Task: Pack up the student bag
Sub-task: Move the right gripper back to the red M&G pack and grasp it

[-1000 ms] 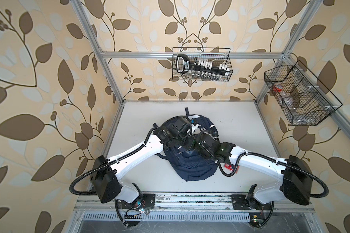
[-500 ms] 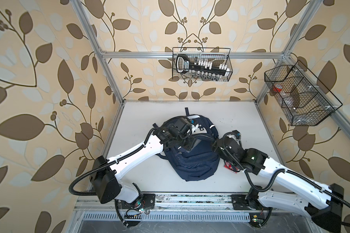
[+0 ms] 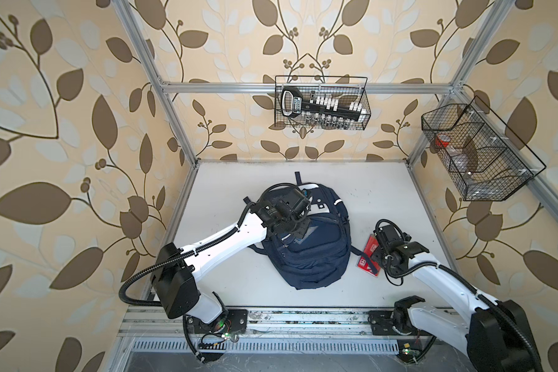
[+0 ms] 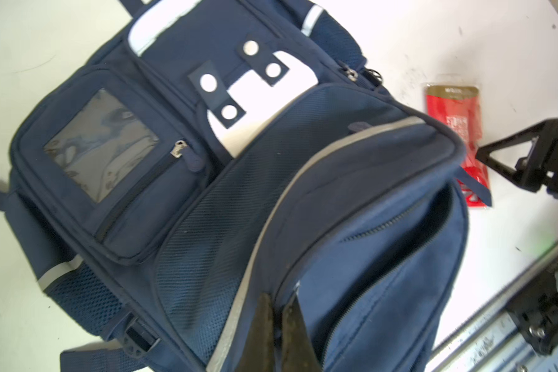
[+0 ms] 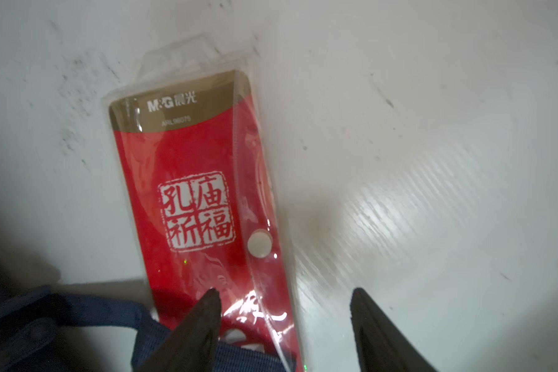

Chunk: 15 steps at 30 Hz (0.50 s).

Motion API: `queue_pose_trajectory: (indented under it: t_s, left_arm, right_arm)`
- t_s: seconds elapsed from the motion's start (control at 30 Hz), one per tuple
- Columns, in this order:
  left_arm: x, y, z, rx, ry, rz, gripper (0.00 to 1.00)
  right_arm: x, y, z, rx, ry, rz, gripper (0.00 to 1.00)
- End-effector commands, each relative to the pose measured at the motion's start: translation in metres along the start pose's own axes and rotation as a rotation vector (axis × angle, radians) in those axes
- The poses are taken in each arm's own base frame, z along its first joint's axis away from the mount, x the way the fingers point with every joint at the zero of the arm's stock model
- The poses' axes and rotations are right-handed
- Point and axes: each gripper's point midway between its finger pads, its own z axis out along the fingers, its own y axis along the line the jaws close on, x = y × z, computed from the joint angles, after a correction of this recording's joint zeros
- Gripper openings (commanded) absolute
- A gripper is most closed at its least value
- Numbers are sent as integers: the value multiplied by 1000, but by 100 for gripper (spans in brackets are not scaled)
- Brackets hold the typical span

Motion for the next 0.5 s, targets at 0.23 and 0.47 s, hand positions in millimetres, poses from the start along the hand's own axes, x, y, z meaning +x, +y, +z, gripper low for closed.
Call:
queue_pose_trajectory:
  t_s: [0.23, 0.47]
  left_arm:
    - [-35, 58, -41, -113, -159, -148, 0]
    - [-37, 50, -41, -35, -165, -159, 0]
  right_arm:
    - [8, 11, 22, -32, 49, -56, 31]
    - [9, 7, 24, -7, 51, -49, 10]
